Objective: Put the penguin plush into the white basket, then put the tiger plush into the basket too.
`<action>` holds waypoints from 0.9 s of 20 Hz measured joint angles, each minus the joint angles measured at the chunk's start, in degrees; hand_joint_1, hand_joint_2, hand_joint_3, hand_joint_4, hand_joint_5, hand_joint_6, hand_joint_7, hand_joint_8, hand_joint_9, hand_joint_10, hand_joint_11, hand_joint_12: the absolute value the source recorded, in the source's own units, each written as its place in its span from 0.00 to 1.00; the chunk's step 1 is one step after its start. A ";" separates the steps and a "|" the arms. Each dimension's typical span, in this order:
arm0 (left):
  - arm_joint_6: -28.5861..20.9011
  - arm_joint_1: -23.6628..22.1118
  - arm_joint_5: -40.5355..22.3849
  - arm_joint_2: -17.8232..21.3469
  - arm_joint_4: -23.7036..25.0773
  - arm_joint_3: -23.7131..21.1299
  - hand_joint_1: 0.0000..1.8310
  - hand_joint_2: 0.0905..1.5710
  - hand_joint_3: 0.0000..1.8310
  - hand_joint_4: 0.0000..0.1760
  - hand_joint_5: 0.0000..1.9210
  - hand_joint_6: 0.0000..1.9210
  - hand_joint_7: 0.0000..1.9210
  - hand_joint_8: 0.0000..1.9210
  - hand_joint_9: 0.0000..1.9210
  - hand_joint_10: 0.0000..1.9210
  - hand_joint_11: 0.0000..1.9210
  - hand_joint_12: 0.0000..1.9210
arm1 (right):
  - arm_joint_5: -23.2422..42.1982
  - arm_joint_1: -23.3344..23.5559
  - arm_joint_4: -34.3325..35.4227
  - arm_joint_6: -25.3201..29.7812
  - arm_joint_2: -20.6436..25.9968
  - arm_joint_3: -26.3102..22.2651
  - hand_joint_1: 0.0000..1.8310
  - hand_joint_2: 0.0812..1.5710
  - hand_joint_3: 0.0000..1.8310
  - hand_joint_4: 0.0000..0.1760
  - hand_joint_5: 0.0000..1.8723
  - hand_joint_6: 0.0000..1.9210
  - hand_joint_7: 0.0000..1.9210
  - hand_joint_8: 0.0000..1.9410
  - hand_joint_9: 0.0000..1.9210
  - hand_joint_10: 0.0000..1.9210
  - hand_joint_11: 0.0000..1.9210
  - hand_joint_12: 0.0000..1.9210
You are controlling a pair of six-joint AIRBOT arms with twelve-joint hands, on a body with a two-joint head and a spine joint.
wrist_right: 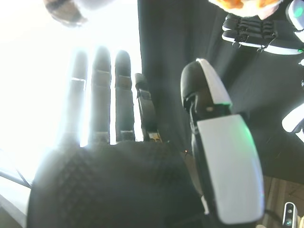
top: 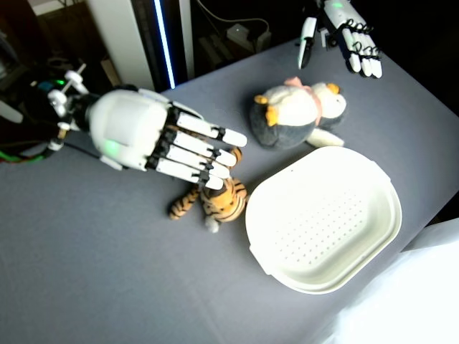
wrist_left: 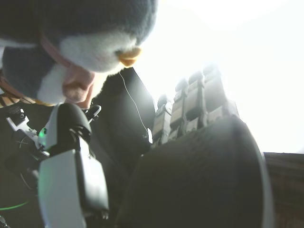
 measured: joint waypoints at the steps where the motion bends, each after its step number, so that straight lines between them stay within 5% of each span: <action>1: 0.00 -0.22 0.48 0.13 0.11 0.28 0.35 0.56 0.01 1.00 0.04 0.00 0.00 0.00 0.00 0.00 0.00 0.00 | 0.02 0.00 -0.17 0.07 0.02 0.00 0.39 0.84 0.00 0.07 0.26 0.00 0.14 0.00 0.14 0.01 0.01 0.37; 6: 2.45 -7.30 15.80 0.52 -0.63 6.86 0.45 0.46 0.00 1.00 0.00 0.00 0.00 0.00 0.00 0.00 0.00 0.00 | 0.13 0.46 -1.62 0.28 0.02 0.00 0.41 0.84 0.00 0.11 0.26 0.00 0.15 0.00 0.14 0.00 0.00 0.36; 9: 4.42 -13.68 28.24 -0.44 4.68 10.34 0.47 0.37 0.00 1.00 0.00 0.00 0.00 0.00 0.00 0.00 0.00 0.00 | 0.02 0.46 -1.68 0.57 0.02 0.24 0.42 0.84 0.00 0.09 0.26 0.00 0.15 0.00 0.15 0.00 0.00 0.36; 13: 4.87 -15.98 37.46 -2.86 6.43 12.68 0.50 0.39 0.00 1.00 0.02 0.01 0.01 0.01 0.02 0.01 0.00 0.00 | 0.04 0.46 -1.73 0.59 0.02 0.26 0.42 0.84 0.00 0.07 0.27 0.00 0.16 0.00 0.16 0.00 0.02 0.36; 14: 4.85 -16.33 38.36 -3.17 6.32 13.14 0.51 0.46 0.01 0.57 0.16 0.02 0.14 0.02 0.11 0.02 0.04 0.02 | 0.00 0.46 -1.70 0.59 0.02 0.26 0.43 0.84 0.00 0.10 0.27 0.00 0.16 0.00 0.16 0.00 0.02 0.36; 15: 4.94 -16.81 38.73 -3.21 6.34 13.70 0.56 0.53 0.00 0.02 0.36 0.02 0.34 0.03 0.26 0.03 0.10 0.06 | 0.00 0.46 -1.81 0.61 0.02 0.26 0.43 0.84 0.00 0.14 0.27 0.00 0.17 0.00 0.17 0.00 0.04 0.33; 16: 4.85 -17.27 38.80 -3.23 6.29 14.16 0.60 0.57 0.00 0.00 0.48 0.02 0.50 0.01 0.39 0.04 0.12 0.26 | 0.02 0.46 -1.97 0.61 0.02 0.26 0.43 0.84 0.00 0.11 0.27 0.00 0.17 0.00 0.17 0.00 0.04 0.32; 17: 4.85 -17.64 38.45 -3.32 6.19 14.34 0.68 0.63 0.00 0.00 0.65 0.05 0.56 0.42 0.49 0.20 0.17 0.53 | 0.04 0.46 -2.05 0.63 0.02 0.26 0.43 0.83 0.00 0.13 0.27 0.00 0.17 0.00 0.16 0.00 0.04 0.32; 18: 4.81 -17.62 37.90 -3.45 6.08 14.32 0.70 0.64 0.00 0.00 0.70 0.03 0.57 0.52 0.51 0.42 0.29 0.71 | 0.00 0.46 -2.03 0.66 0.02 0.26 0.42 0.83 0.00 0.18 0.27 0.00 0.17 0.00 0.16 0.00 0.03 0.32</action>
